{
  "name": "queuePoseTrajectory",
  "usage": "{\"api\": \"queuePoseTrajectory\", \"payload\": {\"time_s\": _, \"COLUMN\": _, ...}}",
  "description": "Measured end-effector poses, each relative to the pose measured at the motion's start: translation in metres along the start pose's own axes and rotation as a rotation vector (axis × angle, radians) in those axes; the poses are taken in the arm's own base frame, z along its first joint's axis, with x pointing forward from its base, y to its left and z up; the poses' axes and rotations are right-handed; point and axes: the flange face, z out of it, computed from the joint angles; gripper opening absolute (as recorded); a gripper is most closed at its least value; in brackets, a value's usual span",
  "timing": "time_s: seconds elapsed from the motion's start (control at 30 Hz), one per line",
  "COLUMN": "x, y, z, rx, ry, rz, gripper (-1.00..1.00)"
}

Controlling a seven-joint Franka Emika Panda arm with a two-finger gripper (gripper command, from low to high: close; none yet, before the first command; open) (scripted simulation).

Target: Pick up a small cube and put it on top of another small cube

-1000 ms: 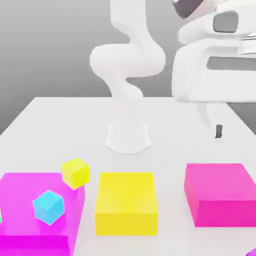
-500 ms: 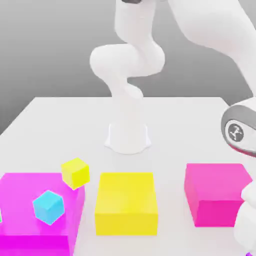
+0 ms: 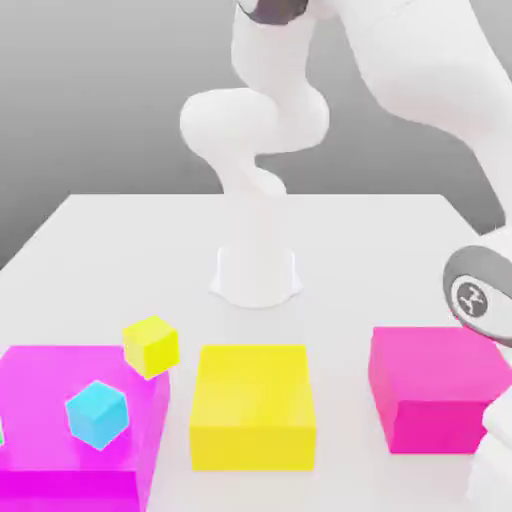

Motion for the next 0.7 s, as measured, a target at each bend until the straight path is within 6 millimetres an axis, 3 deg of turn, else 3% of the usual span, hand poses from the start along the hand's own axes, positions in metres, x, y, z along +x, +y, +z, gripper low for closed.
{"api": "queuePoseTrajectory", "payload": {"time_s": 0.13, "x": 0.048, "y": 0.089, "z": -0.029, "rx": -0.025, "ry": 0.011, "rz": 0.214, "gripper": -1.00}}
{"api": "queuePoseTrajectory", "payload": {"time_s": 0.27, "x": 0.076, "y": 0.187, "z": -0.058, "rx": -0.032, "ry": 0.011, "rz": 0.444, "gripper": -1.00}}
{"api": "queuePoseTrajectory", "payload": {"time_s": 0.37, "x": 0.085, "y": 0.268, "z": -0.080, "rx": -0.025, "ry": 0.004, "rz": 0.636, "gripper": -1.00}}
{"api": "queuePoseTrajectory", "payload": {"time_s": 0.47, "x": 0.081, "y": 0.399, "z": -0.099, "rx": 0.001, "ry": -0.016, "rz": 0.947, "gripper": -1.00}}
{"api": "queuePoseTrajectory", "payload": {"time_s": 0.5, "x": 0.077, "y": 0.447, "z": -0.092, "rx": 0.008, "ry": -0.021, "rz": 1.055, "gripper": -1.00}}
{"api": "queuePoseTrajectory", "payload": {"time_s": 0.53, "x": 0.071, "y": 0.482, "z": -0.080, "rx": 0.011, "ry": -0.023, "rz": 1.134, "gripper": -1.00}}
{"api": "queuePoseTrajectory", "payload": {"time_s": 0.57, "x": 0.071, "y": 0.471, "z": -0.069, "rx": 0.012, "ry": -0.023, "rz": 1.115, "gripper": -1.00}}
{"api": "queuePoseTrajectory", "payload": {"time_s": 0.6, "x": 0.071, "y": 0.429, "z": -0.059, "rx": 0.013, "ry": -0.022, "rz": 1.031, "gripper": 1.00}}
{"api": "queuePoseTrajectory", "payload": {"time_s": 0.7, "x": 0.071, "y": 0.428, "z": -0.059, "rx": 0.013, "ry": -0.022, "rz": 1.028, "gripper": 1.00}}
